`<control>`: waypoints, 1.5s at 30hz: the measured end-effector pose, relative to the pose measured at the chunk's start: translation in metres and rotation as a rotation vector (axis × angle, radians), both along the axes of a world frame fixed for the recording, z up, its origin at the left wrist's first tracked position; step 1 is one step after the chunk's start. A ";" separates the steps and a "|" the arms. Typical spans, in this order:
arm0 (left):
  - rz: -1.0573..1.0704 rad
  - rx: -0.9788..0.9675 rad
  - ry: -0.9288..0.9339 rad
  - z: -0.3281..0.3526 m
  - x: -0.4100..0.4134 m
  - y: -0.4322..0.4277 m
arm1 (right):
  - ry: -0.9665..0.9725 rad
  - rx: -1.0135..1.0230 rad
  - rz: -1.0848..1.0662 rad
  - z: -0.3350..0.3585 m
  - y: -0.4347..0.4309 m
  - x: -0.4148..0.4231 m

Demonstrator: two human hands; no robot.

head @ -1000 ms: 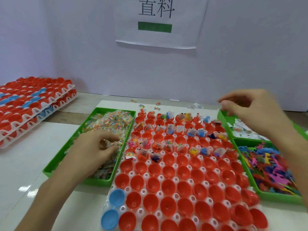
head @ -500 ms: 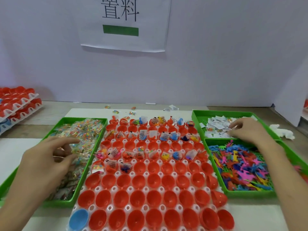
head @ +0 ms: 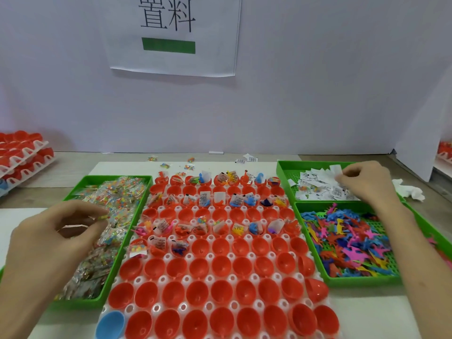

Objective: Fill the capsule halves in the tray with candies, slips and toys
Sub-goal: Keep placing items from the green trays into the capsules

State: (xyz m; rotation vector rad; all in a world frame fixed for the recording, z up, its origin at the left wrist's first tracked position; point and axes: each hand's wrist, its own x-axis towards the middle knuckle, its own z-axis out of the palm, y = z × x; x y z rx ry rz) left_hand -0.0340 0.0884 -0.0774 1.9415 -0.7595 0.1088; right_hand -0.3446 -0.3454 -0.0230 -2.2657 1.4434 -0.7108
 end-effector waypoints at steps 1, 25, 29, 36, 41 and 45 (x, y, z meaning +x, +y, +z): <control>-0.006 -0.032 0.031 0.003 -0.002 -0.001 | -0.015 -0.005 0.000 0.000 0.001 0.000; -0.382 -0.556 0.899 0.056 -0.110 -0.033 | -0.400 0.075 0.948 0.063 0.179 0.076; -0.360 -0.581 0.942 0.059 -0.111 -0.034 | -0.486 -0.305 0.991 0.043 0.222 0.092; -0.409 -0.600 1.013 0.057 -0.126 -0.036 | -0.352 -0.560 1.028 0.013 0.244 0.101; -0.414 -0.672 1.059 0.055 -0.130 -0.037 | -0.243 -0.455 1.099 0.021 0.244 0.098; -0.409 -0.711 1.075 0.056 -0.129 -0.037 | -0.280 -0.392 1.092 0.027 0.243 0.096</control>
